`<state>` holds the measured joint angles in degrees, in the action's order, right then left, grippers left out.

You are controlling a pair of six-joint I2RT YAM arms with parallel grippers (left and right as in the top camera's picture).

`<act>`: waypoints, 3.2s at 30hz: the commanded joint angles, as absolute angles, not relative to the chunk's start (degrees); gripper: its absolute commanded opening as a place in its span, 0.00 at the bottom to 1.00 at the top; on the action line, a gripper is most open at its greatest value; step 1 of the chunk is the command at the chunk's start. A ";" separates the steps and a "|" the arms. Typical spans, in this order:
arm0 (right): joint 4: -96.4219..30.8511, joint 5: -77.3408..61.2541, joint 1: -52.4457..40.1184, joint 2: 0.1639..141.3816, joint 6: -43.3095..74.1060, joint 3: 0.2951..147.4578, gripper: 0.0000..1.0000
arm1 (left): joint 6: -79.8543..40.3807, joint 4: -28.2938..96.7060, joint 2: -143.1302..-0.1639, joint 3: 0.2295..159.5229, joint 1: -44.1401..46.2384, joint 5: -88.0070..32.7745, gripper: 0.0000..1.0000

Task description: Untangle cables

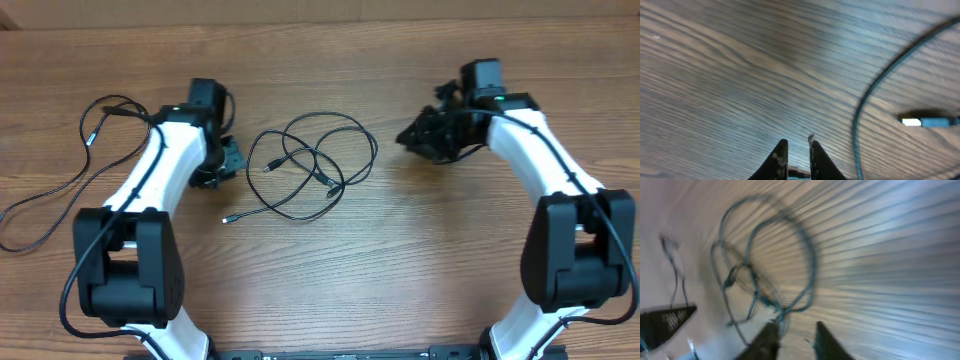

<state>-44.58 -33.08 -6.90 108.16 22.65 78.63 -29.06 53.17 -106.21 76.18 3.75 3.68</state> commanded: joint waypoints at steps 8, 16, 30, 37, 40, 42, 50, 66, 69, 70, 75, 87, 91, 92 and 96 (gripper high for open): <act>-33.39 -10.87 -30.74 107.48 22.79 77.95 0.33 | -30.20 53.74 -106.10 76.23 0.23 3.68 0.35; -29.32 12.78 -42.52 107.48 29.52 77.93 0.62 | -29.80 53.71 -106.13 76.23 0.23 4.43 0.40; -25.78 16.23 -44.62 114.76 30.41 76.93 0.84 | -29.80 53.54 -106.50 76.23 0.40 4.43 0.51; -26.28 15.90 -44.62 120.18 30.15 76.93 0.75 | -29.80 53.56 -106.50 76.23 0.40 4.43 0.52; -27.18 17.02 -44.29 120.18 29.98 76.93 0.29 | -29.80 53.56 -106.50 76.23 0.40 4.43 0.52; -29.12 19.14 -43.35 120.11 30.00 76.99 0.10 | -29.80 53.54 -106.50 76.23 0.40 4.40 0.52; -43.27 19.22 -35.70 119.66 30.02 82.08 0.05 | -29.78 53.36 -106.50 76.23 0.40 2.85 0.50; -45.50 -28.49 -22.81 119.66 11.31 85.12 0.21 | -16.12 49.04 -106.50 76.23 2.70 -19.09 0.51; -48.64 -30.11 -21.67 119.66 9.43 88.75 0.25 | -11.90 49.36 -106.50 76.23 3.22 -26.28 0.54; -49.84 -30.09 -21.30 119.63 9.26 90.39 0.26 | -11.35 49.45 -106.50 76.27 3.36 -27.86 0.55; -57.43 -29.47 -18.72 119.63 9.08 99.31 0.53 | -10.68 51.64 -106.48 78.32 3.51 -31.59 0.59; -75.40 -18.46 -0.99 119.66 10.63 107.22 1.00 | -17.08 66.26 -106.50 94.32 11.11 -16.32 0.59; -76.90 -14.09 5.56 119.66 13.89 107.22 1.00 | -20.88 65.54 -106.50 94.70 15.55 -13.87 0.61; -77.10 -14.09 6.74 119.66 13.89 107.20 1.00 | -21.15 65.36 -106.50 94.70 16.29 -13.69 0.62; -77.12 -13.96 11.42 119.66 13.65 107.22 1.00 | -21.78 62.98 -106.50 94.70 20.43 -13.02 0.62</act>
